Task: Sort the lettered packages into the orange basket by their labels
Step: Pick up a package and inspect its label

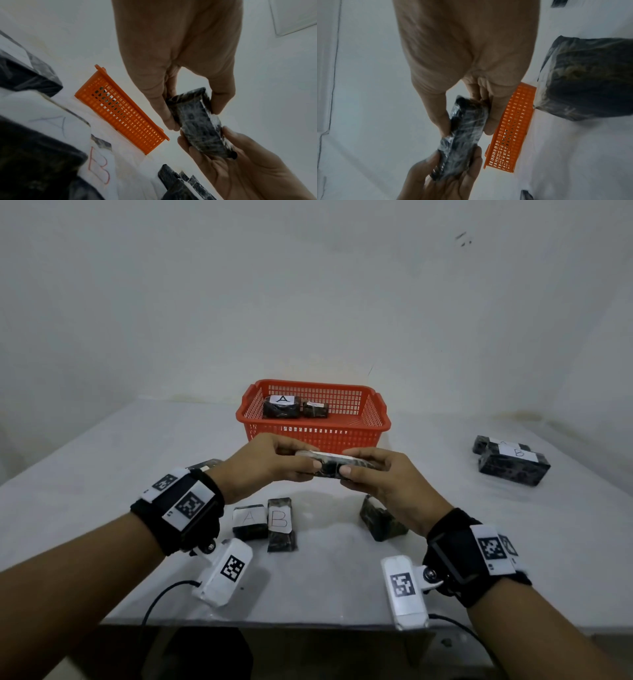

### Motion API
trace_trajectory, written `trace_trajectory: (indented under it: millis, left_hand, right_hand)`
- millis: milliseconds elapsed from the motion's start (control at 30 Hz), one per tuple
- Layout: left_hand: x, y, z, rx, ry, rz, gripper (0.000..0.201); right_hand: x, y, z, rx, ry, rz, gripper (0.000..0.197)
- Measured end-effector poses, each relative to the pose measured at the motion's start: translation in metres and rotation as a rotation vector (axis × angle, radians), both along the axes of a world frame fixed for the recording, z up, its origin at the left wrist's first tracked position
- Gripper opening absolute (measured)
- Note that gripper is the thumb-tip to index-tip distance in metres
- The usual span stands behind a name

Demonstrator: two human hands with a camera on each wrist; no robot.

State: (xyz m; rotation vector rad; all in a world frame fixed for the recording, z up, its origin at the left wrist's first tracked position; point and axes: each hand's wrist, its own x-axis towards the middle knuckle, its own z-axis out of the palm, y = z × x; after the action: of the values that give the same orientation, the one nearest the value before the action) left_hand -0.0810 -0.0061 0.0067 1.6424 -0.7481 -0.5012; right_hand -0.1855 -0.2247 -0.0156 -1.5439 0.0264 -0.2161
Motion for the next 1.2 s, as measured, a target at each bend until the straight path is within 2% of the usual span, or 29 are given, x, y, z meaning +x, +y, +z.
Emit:
trace_trajectory:
  millis: [133,267,433,500,600,700,800,933,1067,1200]
  left_hand:
    - [-0.007,-0.003,-0.002,-0.08,0.064,-0.047,0.042]
    - [-0.009,-0.005,-0.004,-0.101,0.036,-0.001,0.03]
    - [-0.01,-0.01,-0.005,-0.139,0.092,-0.016,0.033]
    - [-0.012,-0.011,-0.006,-0.146,0.12,-0.033,0.034]
    - [-0.014,-0.014,-0.01,-0.141,0.113,0.0,0.033]
    - [-0.015,-0.018,-0.013,-0.11,0.063,0.027,0.031]
    - [-0.017,-0.021,-0.012,-0.122,0.093,0.005,0.035]
    - [-0.018,-0.021,-0.013,-0.13,0.075,0.036,0.033]
    - [-0.017,-0.021,-0.013,-0.149,0.111,0.035,0.036]
    - [-0.02,-0.022,-0.016,-0.145,0.127,0.007,0.034]
  right_hand:
    - [-0.001,0.005,-0.002,-0.036,-0.057,-0.057,0.03]
    - [-0.003,0.007,-0.003,0.052,-0.07,-0.041,0.034]
    - [-0.008,0.006,-0.002,0.215,-0.059,-0.039,0.041]
    - [-0.01,0.004,-0.002,0.198,-0.055,-0.045,0.045]
    - [-0.009,0.001,-0.001,0.177,-0.035,-0.039,0.035]
    - [-0.007,0.002,0.0,0.089,-0.022,-0.036,0.039]
    - [-0.005,0.0,0.0,0.029,-0.042,-0.08,0.036]
    - [-0.009,-0.002,-0.002,0.059,-0.034,-0.061,0.047]
    - [-0.013,-0.008,-0.005,0.131,-0.042,-0.05,0.035]
    - [-0.018,-0.014,-0.006,0.069,-0.011,-0.076,0.025]
